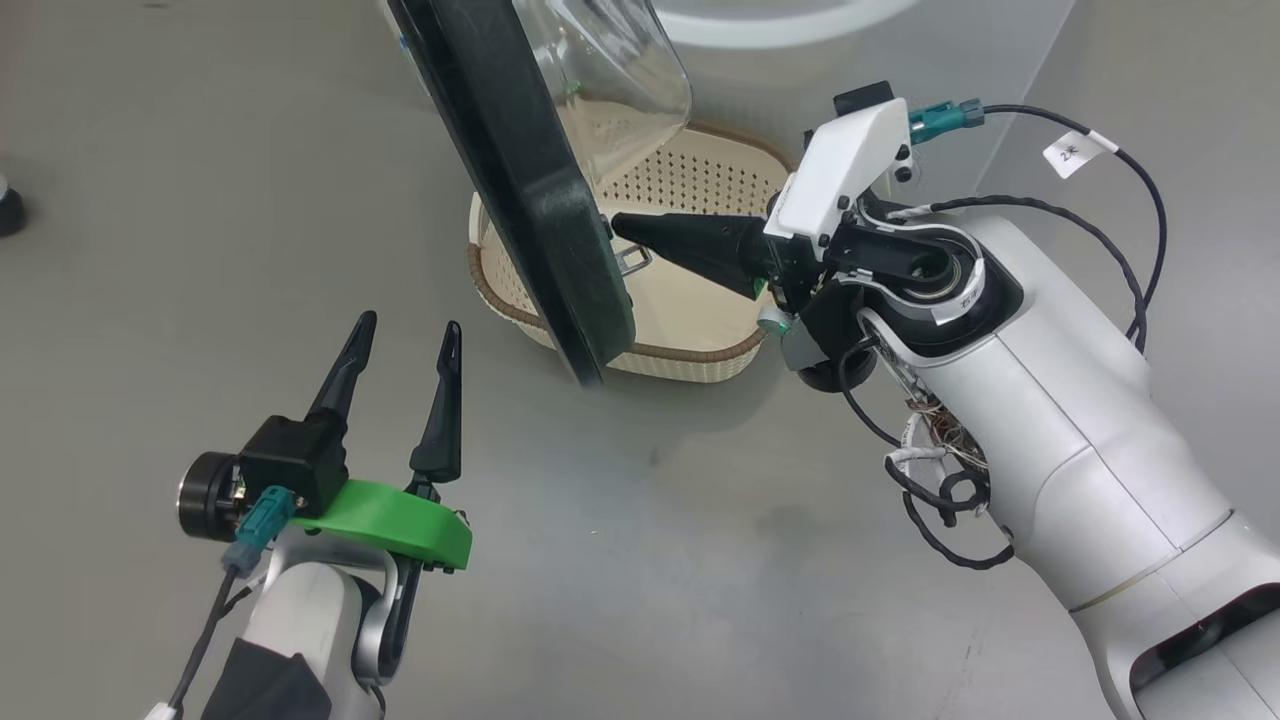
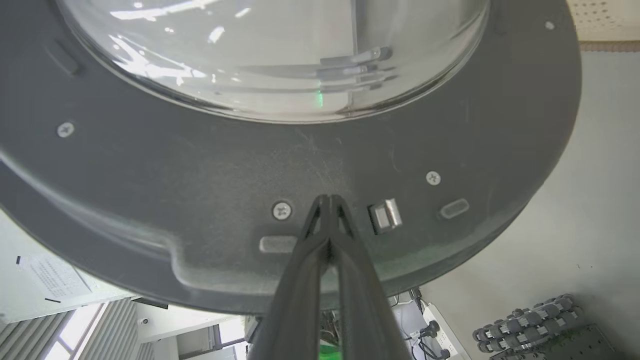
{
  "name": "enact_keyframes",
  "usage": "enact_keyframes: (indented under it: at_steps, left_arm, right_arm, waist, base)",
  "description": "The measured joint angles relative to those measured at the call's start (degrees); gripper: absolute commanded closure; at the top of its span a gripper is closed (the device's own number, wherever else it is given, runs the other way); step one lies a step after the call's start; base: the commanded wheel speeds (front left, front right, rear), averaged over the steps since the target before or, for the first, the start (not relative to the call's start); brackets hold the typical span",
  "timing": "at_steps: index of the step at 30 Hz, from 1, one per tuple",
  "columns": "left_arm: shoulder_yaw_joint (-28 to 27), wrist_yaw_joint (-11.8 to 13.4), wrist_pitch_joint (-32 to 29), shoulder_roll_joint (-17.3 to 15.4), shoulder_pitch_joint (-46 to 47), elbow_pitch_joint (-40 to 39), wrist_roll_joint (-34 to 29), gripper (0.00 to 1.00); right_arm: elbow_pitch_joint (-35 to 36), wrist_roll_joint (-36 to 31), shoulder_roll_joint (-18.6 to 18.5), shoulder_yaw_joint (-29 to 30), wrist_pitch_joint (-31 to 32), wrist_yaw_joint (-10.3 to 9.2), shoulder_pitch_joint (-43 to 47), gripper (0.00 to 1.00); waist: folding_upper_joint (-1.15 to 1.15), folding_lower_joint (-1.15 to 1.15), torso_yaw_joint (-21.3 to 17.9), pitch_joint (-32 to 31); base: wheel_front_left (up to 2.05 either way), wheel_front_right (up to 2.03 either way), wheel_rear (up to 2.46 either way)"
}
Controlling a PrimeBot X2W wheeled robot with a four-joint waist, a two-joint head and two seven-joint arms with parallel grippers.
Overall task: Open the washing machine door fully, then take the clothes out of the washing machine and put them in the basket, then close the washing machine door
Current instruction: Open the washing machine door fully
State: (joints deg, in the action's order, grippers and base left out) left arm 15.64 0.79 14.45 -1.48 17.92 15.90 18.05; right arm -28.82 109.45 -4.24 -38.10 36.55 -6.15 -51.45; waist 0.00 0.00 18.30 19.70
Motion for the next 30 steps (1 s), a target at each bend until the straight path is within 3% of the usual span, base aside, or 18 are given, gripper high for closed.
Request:
enact_keyframes:
  at_steps: [5, 6, 9, 14, 21, 30]
  left_arm:
    - [-1.0, 0.0, 0.0, 0.0, -0.4, 0.0, -0.6, 0.00]
    - [-1.4, 0.0, 0.0, 0.0, -0.6, 0.1, -1.2, 0.00]
    - [-2.4, 0.0, 0.0, 0.0, -1.4, 0.2, -1.8, 0.00]
    - [-4.0, 0.2, 0.0, -0.4, -2.6, 0.2, -2.1, 0.00]
    - [-5.6, 0.5, 0.0, -1.2, -3.2, 0.0, -2.9, 0.00]
    - [-8.2, 0.8, 0.0, -1.6, -5.2, -0.4, -3.0, 0.00]
  right_arm:
    - [-1.3, -6.2, -0.3, -0.5, -4.3, 3.57, 0.1, 1.00]
    - [-1.6, -9.3, -1.3, -1.4, -6.5, 5.21, 0.4, 1.00]
    - [-1.9, -14.2, -3.5, -2.5, -10.3, 7.73, 0.7, 1.00]
    - [-1.8, -23.9, -6.8, -5.5, -17.8, 11.15, 1.8, 1.00]
    - [-1.0, -36.9, -11.1, -8.7, -30.0, 11.38, 4.5, 1.00]
    - [0.5, -48.3, -14.2, -11.2, -44.3, 10.82, 9.5, 1.00]
  waist:
    - [0.00, 0.00, -1.2, -1.6]
    - [0.00, 0.00, -1.7, -2.4]
    - [0.00, 0.00, -2.8, -3.5]
    - [0.00, 0.00, -5.1, -5.4]
    - [0.00, 0.00, -9.0, -7.9]
    - [0.00, 0.00, -13.6, -10.1]
  base:
    - [0.00, 0.00, 0.00]
    - [0.00, 0.00, 0.00]
    - [0.00, 0.00, 0.00]
    - [0.00, 0.00, 0.00]
    - [0.00, 0.00, 0.00]
    - [0.00, 0.00, 0.00]
